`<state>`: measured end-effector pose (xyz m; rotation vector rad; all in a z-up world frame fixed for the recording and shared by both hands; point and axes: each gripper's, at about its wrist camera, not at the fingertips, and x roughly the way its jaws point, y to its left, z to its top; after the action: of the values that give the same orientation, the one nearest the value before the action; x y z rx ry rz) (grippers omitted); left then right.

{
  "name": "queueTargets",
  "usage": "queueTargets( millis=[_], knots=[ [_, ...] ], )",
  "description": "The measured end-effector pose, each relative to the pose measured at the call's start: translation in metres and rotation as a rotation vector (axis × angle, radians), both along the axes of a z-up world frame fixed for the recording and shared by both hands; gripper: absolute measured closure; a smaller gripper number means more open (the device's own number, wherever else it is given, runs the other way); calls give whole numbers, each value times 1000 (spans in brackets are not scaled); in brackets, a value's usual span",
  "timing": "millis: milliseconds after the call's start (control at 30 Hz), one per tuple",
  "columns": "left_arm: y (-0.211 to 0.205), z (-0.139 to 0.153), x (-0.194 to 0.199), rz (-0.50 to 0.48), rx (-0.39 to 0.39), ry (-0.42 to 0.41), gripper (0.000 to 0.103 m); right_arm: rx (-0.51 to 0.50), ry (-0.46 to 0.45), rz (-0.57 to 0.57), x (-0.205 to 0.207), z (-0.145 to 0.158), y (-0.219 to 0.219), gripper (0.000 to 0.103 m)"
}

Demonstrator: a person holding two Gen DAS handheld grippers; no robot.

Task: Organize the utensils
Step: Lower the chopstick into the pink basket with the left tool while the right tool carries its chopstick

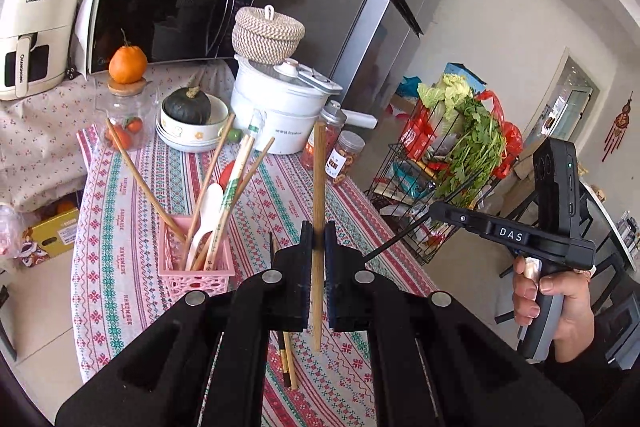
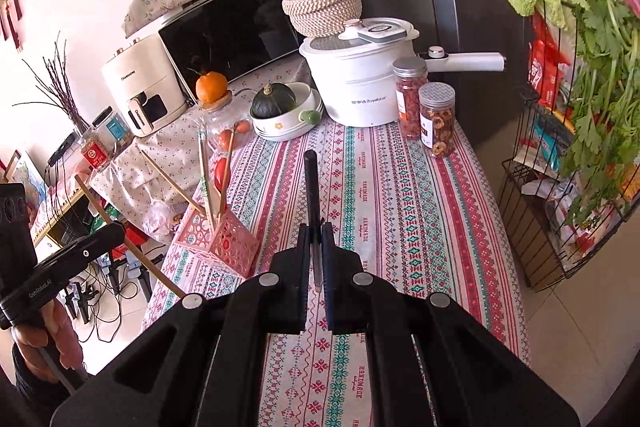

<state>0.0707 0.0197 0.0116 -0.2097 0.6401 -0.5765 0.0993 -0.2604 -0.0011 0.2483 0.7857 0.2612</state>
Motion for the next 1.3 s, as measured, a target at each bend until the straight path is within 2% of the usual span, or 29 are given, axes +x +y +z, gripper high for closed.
queueTargets(
  millis=[167, 367, 567, 733, 1100, 1200, 1300],
  knots=[
    [27, 36, -12, 91, -17, -153, 98, 32, -60, 9, -4, 20, 13, 97],
    [54, 56, -17, 195, -36, -244, 98, 51, -91, 39, 0, 30, 37, 97],
    [60, 51, -7, 264, 53, -308, 98, 53, -81, 71, 7, 25, 57, 97],
    [54, 35, 16, 274, 111, -295, 98, 48, -69, 82, 10, 21, 65, 97],
    [35, -17, 63, 268, 249, -172, 98, 43, -46, 87, 11, 13, 64, 97],
    [35, -25, 69, 267, 254, -145, 98, 48, -40, 90, 11, 12, 65, 97],
    [37, -27, 71, 243, 215, -110, 95, 53, -46, 99, 10, 13, 66, 97]
  ],
)
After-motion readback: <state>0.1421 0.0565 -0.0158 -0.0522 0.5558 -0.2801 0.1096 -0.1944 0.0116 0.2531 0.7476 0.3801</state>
